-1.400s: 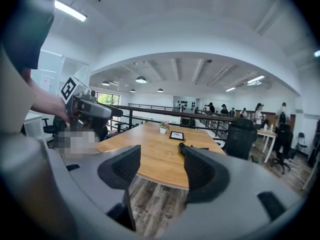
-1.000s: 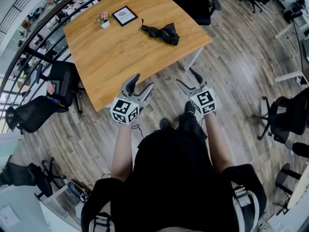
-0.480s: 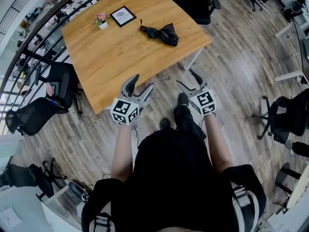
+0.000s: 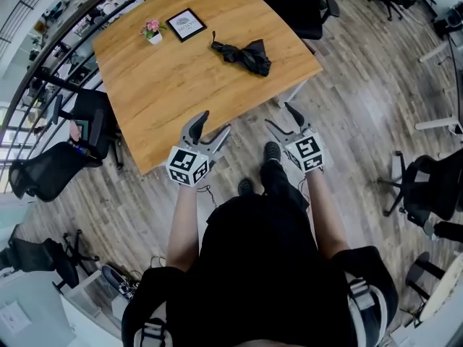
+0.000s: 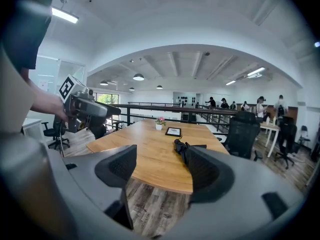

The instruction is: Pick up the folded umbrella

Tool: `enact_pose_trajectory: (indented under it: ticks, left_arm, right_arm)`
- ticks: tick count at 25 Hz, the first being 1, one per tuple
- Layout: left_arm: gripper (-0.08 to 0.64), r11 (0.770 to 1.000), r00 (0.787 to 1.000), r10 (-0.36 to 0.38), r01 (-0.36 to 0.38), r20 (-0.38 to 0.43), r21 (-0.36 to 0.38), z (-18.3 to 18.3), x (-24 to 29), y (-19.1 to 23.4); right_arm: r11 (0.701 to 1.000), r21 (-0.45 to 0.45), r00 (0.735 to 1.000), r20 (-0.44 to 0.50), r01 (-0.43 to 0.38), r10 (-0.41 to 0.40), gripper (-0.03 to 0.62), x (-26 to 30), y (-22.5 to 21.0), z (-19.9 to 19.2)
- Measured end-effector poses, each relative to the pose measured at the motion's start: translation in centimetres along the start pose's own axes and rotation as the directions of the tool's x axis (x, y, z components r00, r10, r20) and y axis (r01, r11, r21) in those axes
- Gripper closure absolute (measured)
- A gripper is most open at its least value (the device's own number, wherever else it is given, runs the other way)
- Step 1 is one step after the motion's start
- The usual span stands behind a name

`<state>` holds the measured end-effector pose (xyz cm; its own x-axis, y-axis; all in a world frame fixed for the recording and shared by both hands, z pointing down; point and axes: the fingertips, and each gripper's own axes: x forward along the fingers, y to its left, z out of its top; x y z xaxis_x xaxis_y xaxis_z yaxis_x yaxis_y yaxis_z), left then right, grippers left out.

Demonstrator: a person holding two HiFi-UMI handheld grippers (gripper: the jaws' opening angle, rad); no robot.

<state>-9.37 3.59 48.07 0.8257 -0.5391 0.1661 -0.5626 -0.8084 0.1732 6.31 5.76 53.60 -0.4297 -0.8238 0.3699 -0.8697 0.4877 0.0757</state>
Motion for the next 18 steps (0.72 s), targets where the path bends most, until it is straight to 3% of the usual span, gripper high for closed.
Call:
enact_pose_trajectory:
  ticks: [18]
  left_arm:
    - [0.255, 0.996, 0.996, 0.088, -0.088, -0.025, -0.027, 2.1, 8.9, 4.2]
  right_arm:
    - [0.994, 0.001, 0.994, -0.008, -0.106, 0.106, 0.267, 7.0, -8.9, 1.2]
